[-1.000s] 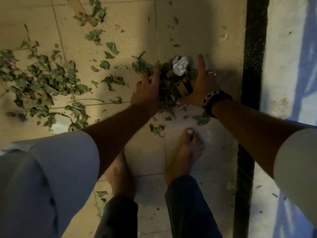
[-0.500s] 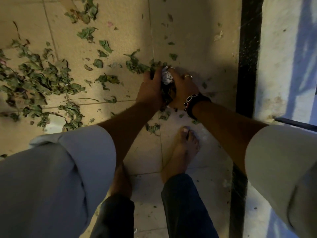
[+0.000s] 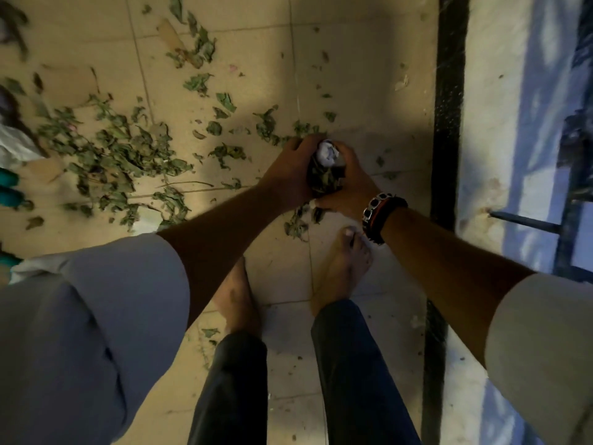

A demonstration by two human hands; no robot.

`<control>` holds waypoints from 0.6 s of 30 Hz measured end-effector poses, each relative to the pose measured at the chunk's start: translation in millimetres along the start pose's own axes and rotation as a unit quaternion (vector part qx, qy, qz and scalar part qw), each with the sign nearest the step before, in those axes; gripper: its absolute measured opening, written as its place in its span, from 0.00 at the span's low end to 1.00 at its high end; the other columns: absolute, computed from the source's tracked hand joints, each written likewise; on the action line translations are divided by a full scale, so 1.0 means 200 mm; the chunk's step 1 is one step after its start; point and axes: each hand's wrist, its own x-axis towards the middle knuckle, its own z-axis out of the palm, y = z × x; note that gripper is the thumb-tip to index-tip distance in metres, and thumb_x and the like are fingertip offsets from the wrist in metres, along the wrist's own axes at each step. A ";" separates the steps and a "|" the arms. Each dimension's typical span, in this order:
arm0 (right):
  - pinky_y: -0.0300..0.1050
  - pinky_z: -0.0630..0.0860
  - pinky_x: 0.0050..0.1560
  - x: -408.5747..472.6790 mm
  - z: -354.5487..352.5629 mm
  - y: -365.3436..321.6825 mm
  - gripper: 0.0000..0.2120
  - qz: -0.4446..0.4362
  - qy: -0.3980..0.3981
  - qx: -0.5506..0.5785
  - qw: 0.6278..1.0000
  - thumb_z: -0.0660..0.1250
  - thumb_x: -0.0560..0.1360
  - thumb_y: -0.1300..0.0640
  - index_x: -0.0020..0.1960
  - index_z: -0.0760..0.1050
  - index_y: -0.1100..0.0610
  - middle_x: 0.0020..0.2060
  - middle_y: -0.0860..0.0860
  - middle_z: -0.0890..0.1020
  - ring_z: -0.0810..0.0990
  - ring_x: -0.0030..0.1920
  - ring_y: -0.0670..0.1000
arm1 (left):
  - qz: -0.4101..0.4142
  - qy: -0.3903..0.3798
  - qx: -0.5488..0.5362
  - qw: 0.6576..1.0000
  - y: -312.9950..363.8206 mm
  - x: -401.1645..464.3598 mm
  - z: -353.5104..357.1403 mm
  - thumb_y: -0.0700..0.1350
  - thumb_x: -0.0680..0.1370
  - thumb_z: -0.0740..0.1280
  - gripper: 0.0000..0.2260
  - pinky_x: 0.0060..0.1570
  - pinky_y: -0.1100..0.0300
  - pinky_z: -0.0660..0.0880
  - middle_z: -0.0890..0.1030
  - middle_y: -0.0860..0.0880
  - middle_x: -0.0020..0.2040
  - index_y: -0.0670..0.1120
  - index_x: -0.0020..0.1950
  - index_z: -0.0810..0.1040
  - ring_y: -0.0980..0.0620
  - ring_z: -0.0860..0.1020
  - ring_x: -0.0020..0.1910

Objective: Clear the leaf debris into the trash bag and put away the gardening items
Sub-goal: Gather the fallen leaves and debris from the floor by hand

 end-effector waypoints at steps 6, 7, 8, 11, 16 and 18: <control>0.24 0.74 0.37 -0.63 -0.14 -0.51 0.47 -0.005 0.020 0.052 0.998 0.73 0.68 0.72 0.78 0.50 0.54 0.72 0.56 0.67 0.71 0.68 0.55 | 0.006 -0.036 0.029 0.999 0.57 -0.36 -0.45 0.50 0.69 0.79 0.43 0.68 0.51 0.70 0.68 0.38 0.69 0.42 0.77 0.61 0.40 0.70 0.68; 0.24 0.74 0.38 -0.76 -0.16 -0.62 0.47 -0.016 0.029 0.056 0.998 0.73 0.68 0.72 0.78 0.50 0.54 0.72 0.57 0.67 0.71 0.68 0.55 | 0.008 -0.036 0.032 0.999 0.69 -0.43 -0.54 0.50 0.69 0.79 0.43 0.67 0.52 0.70 0.69 0.38 0.68 0.42 0.77 0.61 0.39 0.71 0.67; 0.24 0.75 0.41 -0.86 -0.19 -0.71 0.47 -0.024 0.035 0.059 0.997 0.73 0.68 0.73 0.78 0.51 0.55 0.72 0.57 0.68 0.72 0.67 0.54 | 0.013 -0.032 0.033 0.999 0.79 -0.49 -0.63 0.50 0.69 0.79 0.43 0.65 0.54 0.70 0.69 0.38 0.67 0.41 0.77 0.62 0.39 0.72 0.66; 0.28 0.76 0.47 -1.23 -0.30 -1.04 0.47 -0.042 0.036 0.070 0.996 0.73 0.67 0.73 0.77 0.52 0.57 0.68 0.53 0.71 0.73 0.65 0.51 | 0.031 -0.013 0.037 0.999 1.15 -0.72 -0.92 0.51 0.70 0.78 0.39 0.59 0.62 0.67 0.72 0.38 0.64 0.41 0.76 0.65 0.41 0.73 0.62; 0.44 0.73 0.60 -1.78 -0.42 -1.54 0.48 -0.075 0.036 0.047 0.995 0.76 0.66 0.70 0.77 0.53 0.55 0.70 0.54 0.70 0.71 0.67 0.52 | 0.077 0.021 0.077 0.994 1.67 -1.12 -1.38 0.49 0.70 0.76 0.36 0.55 0.60 0.66 0.75 0.37 0.62 0.38 0.73 0.67 0.37 0.72 0.60; 0.43 0.74 0.56 -1.96 -0.43 -1.69 0.49 -0.081 0.041 0.045 0.995 0.76 0.65 0.71 0.77 0.54 0.54 0.70 0.53 0.70 0.72 0.66 0.52 | 0.076 0.011 0.102 0.992 1.85 -1.26 -1.53 0.49 0.69 0.73 0.36 0.55 0.59 0.64 0.74 0.37 0.65 0.37 0.73 0.66 0.36 0.71 0.61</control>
